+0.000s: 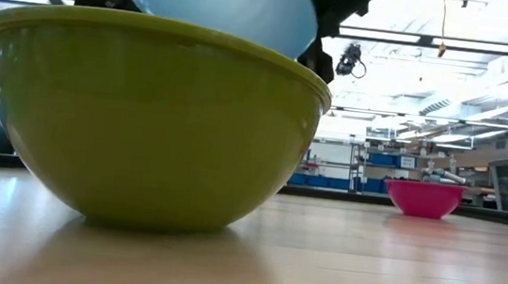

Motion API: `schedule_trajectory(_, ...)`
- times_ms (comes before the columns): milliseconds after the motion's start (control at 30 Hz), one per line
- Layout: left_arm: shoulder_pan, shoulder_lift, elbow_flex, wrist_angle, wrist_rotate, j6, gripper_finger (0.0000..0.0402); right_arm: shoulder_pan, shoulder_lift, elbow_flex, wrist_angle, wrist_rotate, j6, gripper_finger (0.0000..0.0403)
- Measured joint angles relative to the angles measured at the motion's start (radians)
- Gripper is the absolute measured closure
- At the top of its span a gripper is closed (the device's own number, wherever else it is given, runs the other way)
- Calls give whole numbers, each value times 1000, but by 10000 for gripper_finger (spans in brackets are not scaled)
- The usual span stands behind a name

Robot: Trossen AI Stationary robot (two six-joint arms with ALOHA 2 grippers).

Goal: Nest bowls inside each other
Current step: Stack the blue bowl into the green bowl, then stack the dark blue bowl into the blue bowl

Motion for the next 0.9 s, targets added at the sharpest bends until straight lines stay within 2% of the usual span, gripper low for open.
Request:
schedule_trajectory(167,-13,0,0,-2,-4,-118,209,45,0,0,-13,4,53,390)
schedule_trajectory(300,-22,6,0,-4,-21,-155,209,80,12,0,-11,97,109,386)
schedule_trajectory(433,-32,13,0,-16,-26,-165,209,92,54,0,-2,104,166,371)
schedule_trajectory(700,-74,14,0,-163,-35,-198,209,113,95,0,-7,106,234,298)
schedule_trajectory(900,-92,13,0,-265,-97,-217,209,112,72,8,-8,169,259,237)
